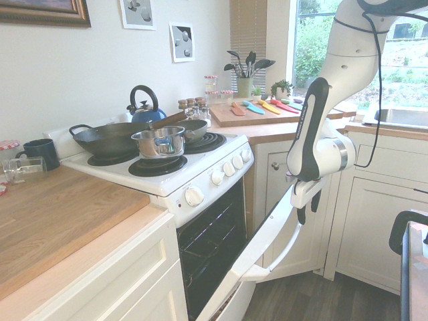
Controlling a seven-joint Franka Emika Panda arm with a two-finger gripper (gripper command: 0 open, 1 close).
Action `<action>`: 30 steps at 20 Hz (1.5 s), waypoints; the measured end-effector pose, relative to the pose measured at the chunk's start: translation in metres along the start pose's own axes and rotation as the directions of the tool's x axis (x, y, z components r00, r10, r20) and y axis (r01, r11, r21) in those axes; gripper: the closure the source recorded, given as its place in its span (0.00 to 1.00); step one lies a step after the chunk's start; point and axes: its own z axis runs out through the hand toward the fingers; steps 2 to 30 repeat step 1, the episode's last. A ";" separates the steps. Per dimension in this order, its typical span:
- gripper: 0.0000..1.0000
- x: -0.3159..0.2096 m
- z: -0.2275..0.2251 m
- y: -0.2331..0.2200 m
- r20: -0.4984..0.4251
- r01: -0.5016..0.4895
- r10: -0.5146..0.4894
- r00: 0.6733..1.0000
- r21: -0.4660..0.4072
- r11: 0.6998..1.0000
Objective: Open the oven
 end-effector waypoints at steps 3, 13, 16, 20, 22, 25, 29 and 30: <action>0.00 -0.004 -0.013 -0.002 0.038 0.016 -0.015 0.999 -0.013 1.000; 0.00 -0.004 -0.013 -0.002 0.038 0.016 -0.015 0.999 -0.013 1.000; 0.00 -0.004 -0.013 -0.002 0.038 0.016 -0.015 0.999 -0.013 1.000; 0.00 -0.004 -0.013 -0.002 0.038 0.016 -0.015 0.999 -0.013 1.000; 0.00 -0.004 -0.013 -0.002 0.038 0.016 -0.015 0.999 -0.013 1.000; 0.00 -0.004 -0.013 -0.002 0.038 0.016 -0.015 0.999 -0.013 1.000; 0.00 -0.004 -0.013 -0.002 0.038 0.016 -0.015 0.999 -0.013 1.000; 0.00 -0.004 -0.013 -0.002 0.038 0.016 -0.015 0.999 -0.013 1.000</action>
